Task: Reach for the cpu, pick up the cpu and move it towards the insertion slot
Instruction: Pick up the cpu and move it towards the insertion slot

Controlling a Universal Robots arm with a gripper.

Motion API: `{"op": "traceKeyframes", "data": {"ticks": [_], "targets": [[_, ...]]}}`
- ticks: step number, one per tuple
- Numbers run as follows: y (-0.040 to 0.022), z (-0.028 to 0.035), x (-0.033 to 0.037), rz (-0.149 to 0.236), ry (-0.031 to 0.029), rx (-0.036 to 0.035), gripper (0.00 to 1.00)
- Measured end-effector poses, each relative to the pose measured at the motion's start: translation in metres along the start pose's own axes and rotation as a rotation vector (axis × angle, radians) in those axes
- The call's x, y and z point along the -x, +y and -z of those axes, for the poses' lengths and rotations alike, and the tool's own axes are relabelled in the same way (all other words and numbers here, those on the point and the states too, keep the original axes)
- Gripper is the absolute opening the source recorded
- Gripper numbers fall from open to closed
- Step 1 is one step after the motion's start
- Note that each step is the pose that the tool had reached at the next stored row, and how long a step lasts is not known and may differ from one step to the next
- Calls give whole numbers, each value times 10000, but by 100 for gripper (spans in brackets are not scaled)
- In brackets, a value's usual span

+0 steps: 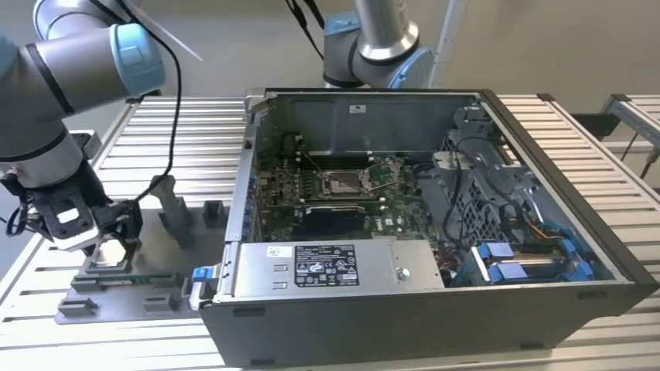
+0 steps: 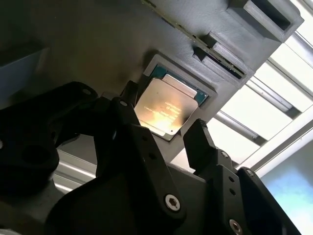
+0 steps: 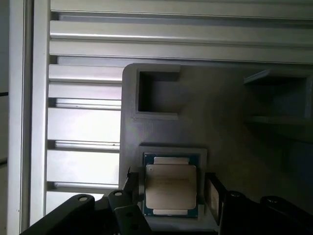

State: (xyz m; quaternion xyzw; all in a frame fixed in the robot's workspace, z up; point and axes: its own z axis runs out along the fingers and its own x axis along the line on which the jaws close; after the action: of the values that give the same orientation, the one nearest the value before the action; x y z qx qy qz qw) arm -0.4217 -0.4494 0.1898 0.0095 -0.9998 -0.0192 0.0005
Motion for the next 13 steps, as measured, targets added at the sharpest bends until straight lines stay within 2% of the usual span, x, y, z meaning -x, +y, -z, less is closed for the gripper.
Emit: {"op": "traceKeyframes", "data": {"ticks": [4,13], "targets": [[-1,-36,-3,0,0,0,100],[-2,-53,-3,-1,1,-1,100]]}}
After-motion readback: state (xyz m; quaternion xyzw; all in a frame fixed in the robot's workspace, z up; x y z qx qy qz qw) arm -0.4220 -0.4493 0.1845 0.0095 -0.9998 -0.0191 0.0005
